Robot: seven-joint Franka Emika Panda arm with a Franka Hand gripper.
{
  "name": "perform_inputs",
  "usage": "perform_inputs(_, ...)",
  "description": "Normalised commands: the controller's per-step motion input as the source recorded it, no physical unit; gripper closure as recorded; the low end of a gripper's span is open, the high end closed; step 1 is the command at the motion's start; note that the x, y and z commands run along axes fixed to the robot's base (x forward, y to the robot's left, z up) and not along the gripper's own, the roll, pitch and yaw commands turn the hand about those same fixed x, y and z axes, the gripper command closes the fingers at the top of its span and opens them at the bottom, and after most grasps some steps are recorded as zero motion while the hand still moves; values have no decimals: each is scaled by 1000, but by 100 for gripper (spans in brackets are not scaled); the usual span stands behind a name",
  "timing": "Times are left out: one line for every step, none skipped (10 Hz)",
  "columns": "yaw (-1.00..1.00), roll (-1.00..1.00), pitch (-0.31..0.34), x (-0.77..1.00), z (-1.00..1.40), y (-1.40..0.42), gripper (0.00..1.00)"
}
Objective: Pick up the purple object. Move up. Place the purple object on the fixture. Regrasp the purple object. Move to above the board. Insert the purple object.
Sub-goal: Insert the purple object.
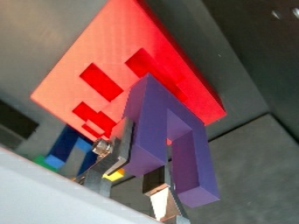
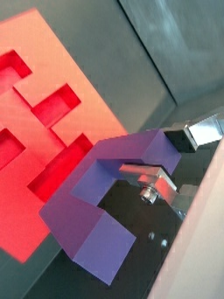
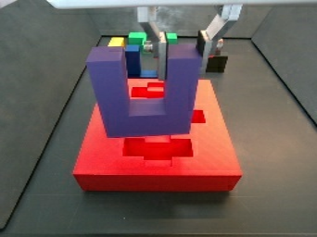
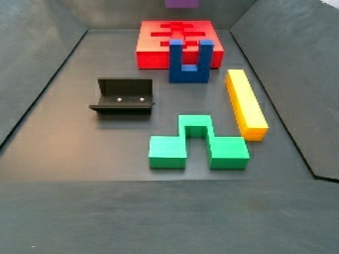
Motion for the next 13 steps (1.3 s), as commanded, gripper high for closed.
perform_inputs(611,226,0,343,-320,-23,100)
perform_inputs(357,199,0,420,-449,-3,100)
perform_inputs(0,174,17,663,-511,-46,100)
perform_inputs(-394,184,27,634,-451,-26,100)
perform_inputs(-320,113,84,363,-211,-20,100)
perform_inputs(-369,76,70,203,-109,0,100)
perform_inputs(-91,0,14,0,0,0,100)
perform_inputs(-26,-29,0,0,-60,0,100)
perform_inputs(-140,-17,0,0,-97,0,100)
perform_inputs(-134,0,0,-60,-63,0,100)
perform_inputs(-237,0,0,-26,-100,0,100)
perform_inputs(-271,47,14,-66,-57,3,100)
perform_inputs(-183,29,16,-100,-63,0,100)
